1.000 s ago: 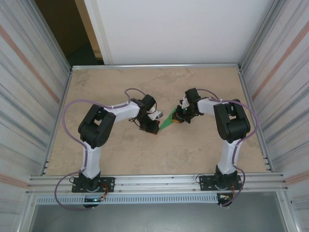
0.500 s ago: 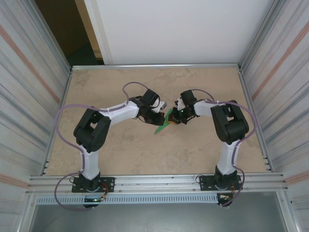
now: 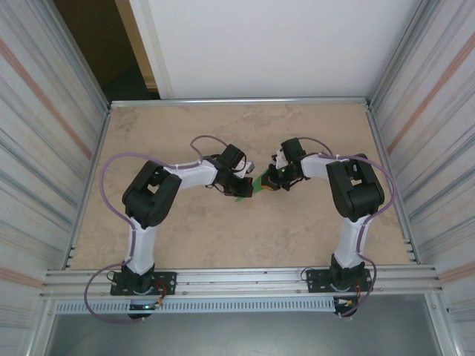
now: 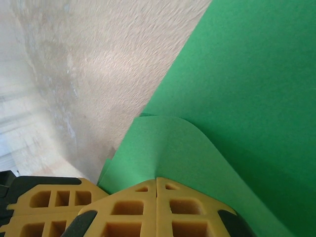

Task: Fold a paper plane with a square sheet of paper (pick it up from the middle)
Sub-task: Fold the wing for the fifth time at the center of the table.

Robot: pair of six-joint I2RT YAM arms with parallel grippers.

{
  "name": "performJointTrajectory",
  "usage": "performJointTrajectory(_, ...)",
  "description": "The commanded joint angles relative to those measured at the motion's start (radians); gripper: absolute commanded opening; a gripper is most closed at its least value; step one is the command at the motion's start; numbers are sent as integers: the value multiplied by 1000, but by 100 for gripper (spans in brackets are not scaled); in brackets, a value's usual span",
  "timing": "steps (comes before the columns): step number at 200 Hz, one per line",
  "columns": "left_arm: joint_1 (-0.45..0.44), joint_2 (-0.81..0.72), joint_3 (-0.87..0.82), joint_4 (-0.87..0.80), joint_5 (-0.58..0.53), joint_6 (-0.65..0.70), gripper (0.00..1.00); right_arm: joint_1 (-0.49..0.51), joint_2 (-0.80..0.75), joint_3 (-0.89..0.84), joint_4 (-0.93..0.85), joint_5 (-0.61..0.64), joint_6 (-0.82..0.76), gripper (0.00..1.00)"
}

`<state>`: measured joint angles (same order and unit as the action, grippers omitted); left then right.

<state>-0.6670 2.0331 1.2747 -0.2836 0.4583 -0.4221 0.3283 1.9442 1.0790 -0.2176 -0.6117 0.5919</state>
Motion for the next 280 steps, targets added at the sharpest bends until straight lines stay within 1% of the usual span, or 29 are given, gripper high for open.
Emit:
performJointTrajectory(1,20,3,-69,-62,-36,-33,1,-45,5,10,-63,48,-35,3)
performJointTrajectory(37,24,-24,-66,-52,-1,-34,1,-67,24,16,-78,47,-61,3)
performJointTrajectory(70,24,-92,-3,-5,69,-31,4,-33,24,7,-80,19,-75,3)
performJointTrajectory(88,23,-111,19,17,62,-43,6,-1,20,5,-82,-1,-81,3)
performJointTrajectory(118,26,-58,49,-3,12,-47,5,37,15,4,-78,-19,-81,3)
performJointTrajectory(147,24,-2,63,-16,35,-51,3,42,19,8,-72,-33,-73,3)
performJointTrajectory(170,23,16,54,-57,16,-47,2,43,14,12,-74,-31,-72,3)
performJointTrajectory(199,23,31,43,-135,-32,-47,1,26,-27,14,-78,23,-45,6)
performJointTrajectory(234,22,42,28,-161,-37,-49,0,28,-99,47,-128,168,-27,9)
performJointTrajectory(248,21,46,29,-162,-36,-48,0,29,-99,60,-145,213,-23,10)
performJointTrajectory(280,21,55,35,-164,-34,-53,0,31,-70,94,-177,250,-5,9)
